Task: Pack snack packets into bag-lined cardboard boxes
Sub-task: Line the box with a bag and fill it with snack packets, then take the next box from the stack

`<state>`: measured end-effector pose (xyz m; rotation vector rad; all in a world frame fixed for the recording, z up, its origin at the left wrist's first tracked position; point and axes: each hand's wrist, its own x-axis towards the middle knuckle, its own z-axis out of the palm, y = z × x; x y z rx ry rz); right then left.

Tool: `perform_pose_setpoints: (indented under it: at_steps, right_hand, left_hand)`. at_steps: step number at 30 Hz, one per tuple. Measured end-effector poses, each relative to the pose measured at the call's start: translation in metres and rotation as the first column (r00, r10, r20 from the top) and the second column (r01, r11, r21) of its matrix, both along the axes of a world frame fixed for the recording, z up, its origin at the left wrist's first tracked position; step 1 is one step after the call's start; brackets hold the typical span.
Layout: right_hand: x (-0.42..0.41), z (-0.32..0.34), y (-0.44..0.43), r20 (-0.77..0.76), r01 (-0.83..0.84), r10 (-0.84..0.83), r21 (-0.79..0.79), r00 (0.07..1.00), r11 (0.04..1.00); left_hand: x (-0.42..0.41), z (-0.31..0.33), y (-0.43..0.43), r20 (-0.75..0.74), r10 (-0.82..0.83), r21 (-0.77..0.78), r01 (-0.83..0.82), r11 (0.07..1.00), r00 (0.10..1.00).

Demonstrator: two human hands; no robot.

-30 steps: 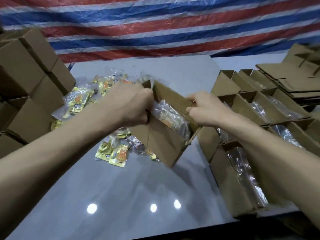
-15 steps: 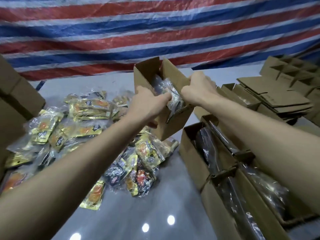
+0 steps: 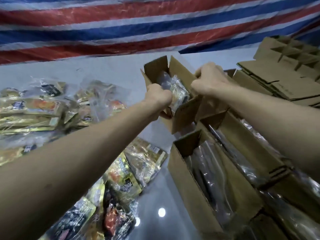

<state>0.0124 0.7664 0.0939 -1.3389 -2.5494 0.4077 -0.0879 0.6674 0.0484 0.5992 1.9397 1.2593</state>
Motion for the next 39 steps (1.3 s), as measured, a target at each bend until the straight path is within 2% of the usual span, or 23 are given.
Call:
perform_pose_setpoints:
  at_steps: [5,10,16,24,28,31,35,39]
  right_hand:
    - [0.008,-0.034,0.025,0.094,0.045,-0.039,-0.064,0.995,0.997]
    - [0.017,-0.048,0.036,0.039,0.044,-0.043,-0.037,0.998,0.998]
    - [0.020,-0.053,0.040,-0.035,-0.019,0.017,-0.049,0.999,0.999]
    - [0.021,-0.046,0.044,-0.054,0.045,-0.046,-0.029,0.997,0.999]
    - [0.023,-0.049,0.041,-0.046,0.014,-0.016,-0.056,0.999,0.998]
    - [0.025,-0.047,0.039,-0.033,-0.011,0.009,-0.073,0.999,0.997]
    - [0.027,-0.048,0.041,-0.010,-0.030,0.029,-0.105,1.000,0.994]
    - [0.028,-0.047,0.027,0.000,-0.013,0.013,-0.039,1.000,0.999]
  left_hand:
    - [0.011,-0.035,0.023,0.033,-0.024,-0.039,0.025,0.999,0.999]
    - [0.022,-0.046,0.032,0.064,-0.074,-0.052,0.078,0.996,0.995]
    - [0.030,-0.041,0.040,0.020,-0.063,-0.047,0.064,0.997,0.998]
    - [0.041,-0.036,0.043,0.109,-0.122,-0.009,0.123,0.992,0.987]
    - [0.042,-0.036,0.044,0.133,-0.113,-0.002,0.114,0.993,0.985]
    - [0.040,-0.033,0.037,0.140,-0.161,-0.031,0.167,0.986,0.977]
    - [0.027,-0.024,0.006,0.023,-0.198,-0.084,0.199,0.976,0.980]
    - [0.005,-0.016,-0.057,-0.243,-0.233,-0.156,0.200,0.967,0.942]
